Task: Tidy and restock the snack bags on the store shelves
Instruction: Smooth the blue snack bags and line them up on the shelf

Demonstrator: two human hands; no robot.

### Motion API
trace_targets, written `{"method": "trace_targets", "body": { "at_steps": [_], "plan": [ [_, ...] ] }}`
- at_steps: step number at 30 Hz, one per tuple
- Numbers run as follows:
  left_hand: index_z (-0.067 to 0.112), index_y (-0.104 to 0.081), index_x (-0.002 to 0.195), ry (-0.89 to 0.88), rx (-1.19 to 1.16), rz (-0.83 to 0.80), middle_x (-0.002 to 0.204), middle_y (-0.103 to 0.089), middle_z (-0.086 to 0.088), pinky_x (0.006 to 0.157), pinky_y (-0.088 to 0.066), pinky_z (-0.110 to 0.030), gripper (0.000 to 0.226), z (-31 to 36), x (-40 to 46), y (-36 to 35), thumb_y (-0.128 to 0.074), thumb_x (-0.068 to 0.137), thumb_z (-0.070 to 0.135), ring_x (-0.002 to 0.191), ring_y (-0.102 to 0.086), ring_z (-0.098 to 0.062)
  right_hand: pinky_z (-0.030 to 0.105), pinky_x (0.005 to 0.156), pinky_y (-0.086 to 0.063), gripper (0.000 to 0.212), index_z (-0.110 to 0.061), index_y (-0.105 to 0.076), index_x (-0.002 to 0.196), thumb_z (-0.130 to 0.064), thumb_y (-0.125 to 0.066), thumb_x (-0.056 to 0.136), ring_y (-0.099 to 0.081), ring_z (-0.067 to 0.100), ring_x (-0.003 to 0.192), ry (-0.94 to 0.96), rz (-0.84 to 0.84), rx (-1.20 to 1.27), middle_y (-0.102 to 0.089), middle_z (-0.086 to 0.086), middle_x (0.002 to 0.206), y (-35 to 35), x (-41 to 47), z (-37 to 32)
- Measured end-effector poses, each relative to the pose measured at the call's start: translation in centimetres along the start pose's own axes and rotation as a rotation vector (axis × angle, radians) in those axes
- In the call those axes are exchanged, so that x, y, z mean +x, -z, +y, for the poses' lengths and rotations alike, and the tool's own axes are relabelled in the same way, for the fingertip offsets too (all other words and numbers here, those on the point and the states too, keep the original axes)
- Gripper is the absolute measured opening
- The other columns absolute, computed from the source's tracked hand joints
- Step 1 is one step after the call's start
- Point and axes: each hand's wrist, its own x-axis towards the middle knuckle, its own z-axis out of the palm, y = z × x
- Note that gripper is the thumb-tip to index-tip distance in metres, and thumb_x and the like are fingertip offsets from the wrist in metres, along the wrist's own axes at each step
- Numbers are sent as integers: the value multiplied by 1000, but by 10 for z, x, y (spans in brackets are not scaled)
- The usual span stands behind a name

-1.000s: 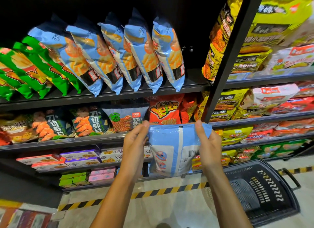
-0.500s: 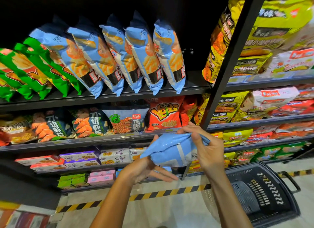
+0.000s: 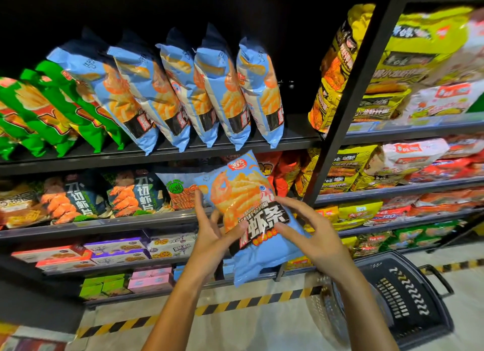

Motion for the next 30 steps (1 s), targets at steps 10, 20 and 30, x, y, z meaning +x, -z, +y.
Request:
{"method": "trace_targets", "body": {
  "at_steps": [10,20,30],
  "plan": [
    [18,-39,151,-178,-28,-53,141,-63,2,92,-57,-24,82,42,3,-1,-75,79,2,126,-64,-13,29,116,-35,50,-39,-57,140,-21,-72,96,-36,2,146,114,289,-205,-45,-21,152,-24,17,-23],
    [38,-33,151,-460,23,-10,153,-50,15,105,-50,-23,95,83,42,-40,-81,81,-4,138,-50,-1,28,98,-53,45,-30,-58,141,-24,-67,97,-63,14,121,257,645,-78,-57,-15,137,-52,31,-88],
    [23,-30,160,-776,448,-274,165,-33,10,124,-30,-44,89,106,81,-98,-78,88,1,154,-28,-11,42,107,-51,81,-35,-39,152,-47,-80,84,-59,13,131,236,710,182,-58,-6,144,5,87,-99]
  ]
}}
